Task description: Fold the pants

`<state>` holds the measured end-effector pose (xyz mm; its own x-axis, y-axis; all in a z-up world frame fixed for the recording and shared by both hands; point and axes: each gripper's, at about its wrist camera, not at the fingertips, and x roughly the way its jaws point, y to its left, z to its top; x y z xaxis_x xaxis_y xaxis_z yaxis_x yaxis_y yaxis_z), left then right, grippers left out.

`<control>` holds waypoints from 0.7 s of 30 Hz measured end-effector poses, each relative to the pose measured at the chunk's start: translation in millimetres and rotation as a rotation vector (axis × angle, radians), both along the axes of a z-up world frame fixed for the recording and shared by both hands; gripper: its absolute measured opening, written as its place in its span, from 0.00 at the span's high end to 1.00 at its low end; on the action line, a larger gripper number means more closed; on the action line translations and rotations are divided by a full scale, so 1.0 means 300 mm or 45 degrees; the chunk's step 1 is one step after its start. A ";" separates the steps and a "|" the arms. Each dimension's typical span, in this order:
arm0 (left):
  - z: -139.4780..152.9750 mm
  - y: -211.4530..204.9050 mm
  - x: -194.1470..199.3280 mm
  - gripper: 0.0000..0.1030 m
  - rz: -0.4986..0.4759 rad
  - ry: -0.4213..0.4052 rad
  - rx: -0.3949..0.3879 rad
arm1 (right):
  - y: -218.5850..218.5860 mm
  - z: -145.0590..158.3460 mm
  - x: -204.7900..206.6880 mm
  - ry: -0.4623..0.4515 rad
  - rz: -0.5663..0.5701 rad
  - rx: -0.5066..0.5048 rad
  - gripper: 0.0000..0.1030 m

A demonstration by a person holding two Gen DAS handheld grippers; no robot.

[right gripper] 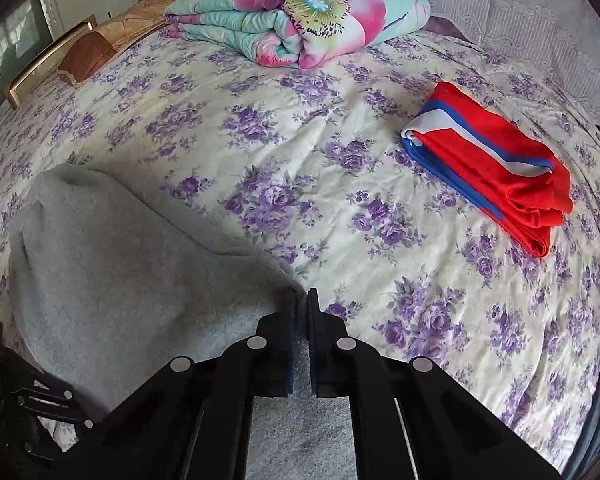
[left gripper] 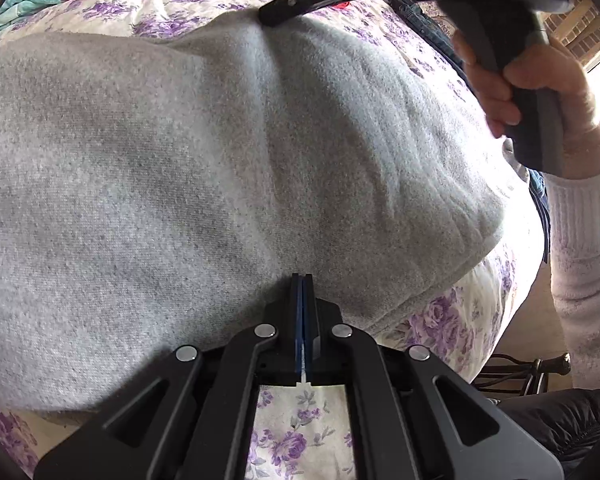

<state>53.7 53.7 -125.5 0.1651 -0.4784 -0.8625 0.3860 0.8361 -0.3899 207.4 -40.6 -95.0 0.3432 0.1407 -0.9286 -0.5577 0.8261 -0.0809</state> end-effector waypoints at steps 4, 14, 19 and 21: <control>-0.004 0.000 -0.002 0.99 0.006 0.001 -0.013 | 0.028 -0.086 0.023 0.008 0.031 -0.017 0.95; 0.049 0.037 0.033 0.99 0.023 0.001 -0.001 | -0.119 0.162 -0.062 -0.054 -0.089 0.273 0.91; 0.204 0.031 0.153 0.99 0.050 -0.091 -0.013 | -0.237 0.211 -0.246 -0.068 -0.165 0.321 0.68; 0.220 -0.003 0.244 0.99 0.076 -0.077 0.003 | -0.278 0.175 -0.323 -0.044 -0.202 0.327 0.69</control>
